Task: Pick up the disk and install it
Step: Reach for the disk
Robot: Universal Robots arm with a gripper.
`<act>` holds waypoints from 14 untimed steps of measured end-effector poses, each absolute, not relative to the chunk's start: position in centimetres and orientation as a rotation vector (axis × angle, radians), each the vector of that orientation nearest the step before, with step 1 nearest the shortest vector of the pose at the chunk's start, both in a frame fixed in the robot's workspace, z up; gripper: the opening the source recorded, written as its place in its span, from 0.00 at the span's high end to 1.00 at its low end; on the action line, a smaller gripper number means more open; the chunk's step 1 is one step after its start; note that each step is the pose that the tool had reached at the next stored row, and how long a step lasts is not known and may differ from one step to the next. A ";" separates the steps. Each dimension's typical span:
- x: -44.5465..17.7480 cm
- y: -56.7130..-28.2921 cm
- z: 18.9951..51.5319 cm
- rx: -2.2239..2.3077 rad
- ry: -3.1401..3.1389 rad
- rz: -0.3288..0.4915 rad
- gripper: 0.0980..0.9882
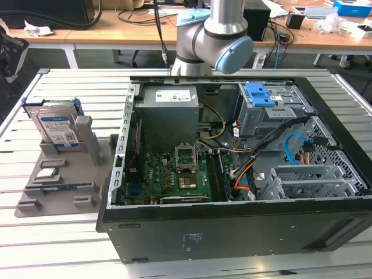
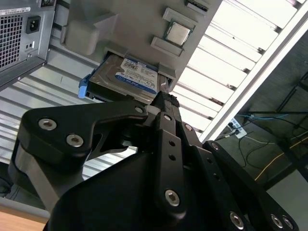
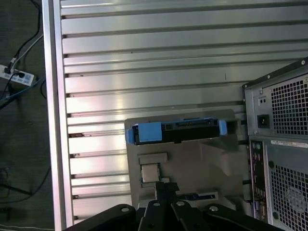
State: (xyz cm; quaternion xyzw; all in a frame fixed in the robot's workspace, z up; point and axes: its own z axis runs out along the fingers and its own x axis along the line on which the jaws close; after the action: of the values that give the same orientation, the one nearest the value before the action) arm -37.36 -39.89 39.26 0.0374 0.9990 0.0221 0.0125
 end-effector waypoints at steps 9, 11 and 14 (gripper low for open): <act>-39.6 -39.9 39.2 0.117 3.114 0.069 0.99; -40.0 -39.9 39.2 0.117 3.114 0.069 0.99; -40.1 -39.9 39.2 0.116 3.114 0.069 0.99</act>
State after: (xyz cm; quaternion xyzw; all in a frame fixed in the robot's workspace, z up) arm -40.06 -39.89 39.23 0.0373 0.9990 0.0221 0.0125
